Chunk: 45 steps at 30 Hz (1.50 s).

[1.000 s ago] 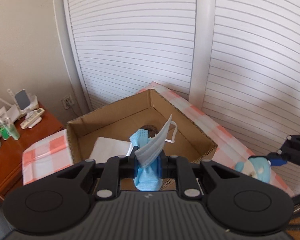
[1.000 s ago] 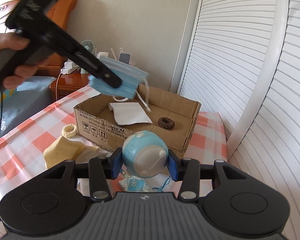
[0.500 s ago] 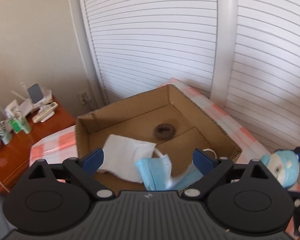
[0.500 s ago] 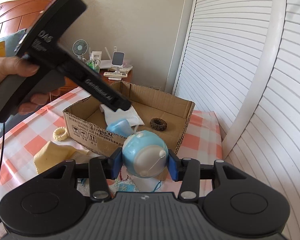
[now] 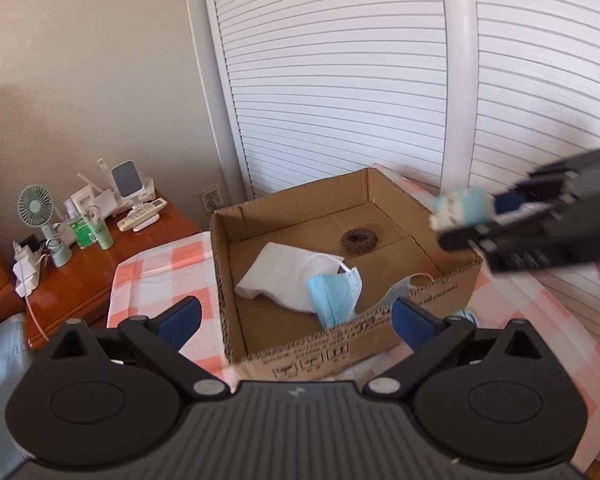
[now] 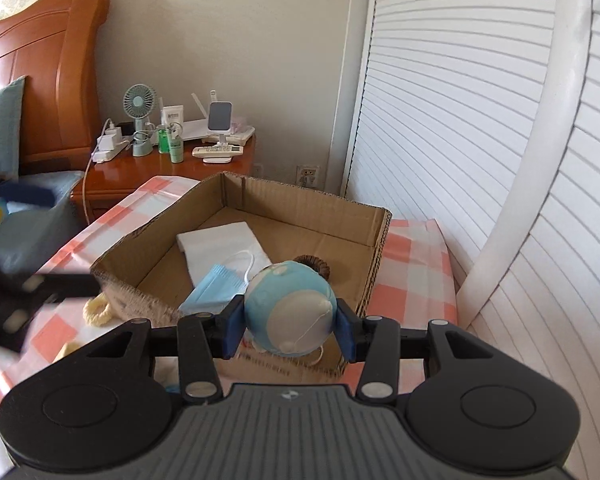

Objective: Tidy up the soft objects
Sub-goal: 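Lower the blue plush into the box and open the right tool, then move both tools back toward the remaining sachets and embroidered pouch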

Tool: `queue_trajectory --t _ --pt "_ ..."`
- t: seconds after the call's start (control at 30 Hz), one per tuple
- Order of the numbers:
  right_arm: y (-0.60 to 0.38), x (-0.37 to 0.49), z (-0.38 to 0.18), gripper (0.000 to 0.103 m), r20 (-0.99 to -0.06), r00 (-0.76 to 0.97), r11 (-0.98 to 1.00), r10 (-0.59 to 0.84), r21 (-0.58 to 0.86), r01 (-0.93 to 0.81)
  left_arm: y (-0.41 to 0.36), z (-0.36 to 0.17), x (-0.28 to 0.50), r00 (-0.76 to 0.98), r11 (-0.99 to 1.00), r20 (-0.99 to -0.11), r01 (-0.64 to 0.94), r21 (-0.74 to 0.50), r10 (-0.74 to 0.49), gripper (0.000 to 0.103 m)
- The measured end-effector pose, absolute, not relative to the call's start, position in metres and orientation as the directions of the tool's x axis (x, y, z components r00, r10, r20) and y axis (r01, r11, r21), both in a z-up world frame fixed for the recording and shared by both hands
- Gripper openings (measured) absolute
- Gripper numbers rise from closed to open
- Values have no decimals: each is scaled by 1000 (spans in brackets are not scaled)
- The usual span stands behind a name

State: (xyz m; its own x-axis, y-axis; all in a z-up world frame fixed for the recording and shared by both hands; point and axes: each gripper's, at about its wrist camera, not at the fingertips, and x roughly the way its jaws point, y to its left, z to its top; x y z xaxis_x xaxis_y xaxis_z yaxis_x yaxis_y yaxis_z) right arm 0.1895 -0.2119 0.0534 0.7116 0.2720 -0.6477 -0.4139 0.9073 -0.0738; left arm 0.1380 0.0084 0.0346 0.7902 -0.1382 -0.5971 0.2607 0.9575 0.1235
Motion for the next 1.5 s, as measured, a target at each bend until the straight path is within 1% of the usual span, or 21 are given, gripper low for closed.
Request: queue_trajectory --t 0.17,0.2,0.23,0.27,0.3,0.33,0.43,0.53,0.67,0.87,1.0,1.27,1.43,1.5 --pt "-202 236 49 51 -670 698 922 252 -51 -383 24 34 113 786 973 -608 213 91 -115 101" --pt "-200 244 48 52 -671 699 926 247 -49 -375 29 34 109 787 976 -606 202 78 -114 101" --pt "-198 252 48 56 -669 703 930 240 -48 -364 32 34 106 788 979 -606 190 69 -110 101" --pt "-196 261 48 63 -669 707 937 229 -45 -346 37 34 103 789 982 -605 178 63 -104 101" --pt "-194 267 48 83 -667 712 942 221 -42 -333 41 33 100 792 984 -603 168 60 -99 101" --pt "-193 272 48 102 -665 716 946 212 -45 -322 44 32 98 792 985 -603 161 57 -94 101" --pt "-191 278 48 103 -648 741 959 176 -56 -277 53 29 94 789 989 -608 144 35 -93 101" --pt "-195 274 49 103 -665 726 965 177 -27 -261 58 25 93 784 990 -614 137 24 -94 101" --pt "-202 253 47 103 -670 723 968 169 -24 -249 59 17 91 772 991 -629 135 22 -91 101" --pt "-207 214 36 103 -678 725 971 121 -70 -227 57 7 85 757 990 -648 136 24 -88 101" --pt "-210 183 23 103 -685 721 974 105 -75 -213 58 2 81 748 990 -658 138 22 -89 101" --pt "-219 131 -8 103 -716 691 984 103 -29 -176 60 -15 76 718 978 -694 179 109 -54 101" --pt "-217 118 -26 103 -736 671 985 92 -32 -170 66 -34 74 700 973 -711 206 103 -73 101" --pt "-216 112 -29 103 -735 668 982 118 -14 -189 67 -41 74 689 971 -721 215 107 -73 101"
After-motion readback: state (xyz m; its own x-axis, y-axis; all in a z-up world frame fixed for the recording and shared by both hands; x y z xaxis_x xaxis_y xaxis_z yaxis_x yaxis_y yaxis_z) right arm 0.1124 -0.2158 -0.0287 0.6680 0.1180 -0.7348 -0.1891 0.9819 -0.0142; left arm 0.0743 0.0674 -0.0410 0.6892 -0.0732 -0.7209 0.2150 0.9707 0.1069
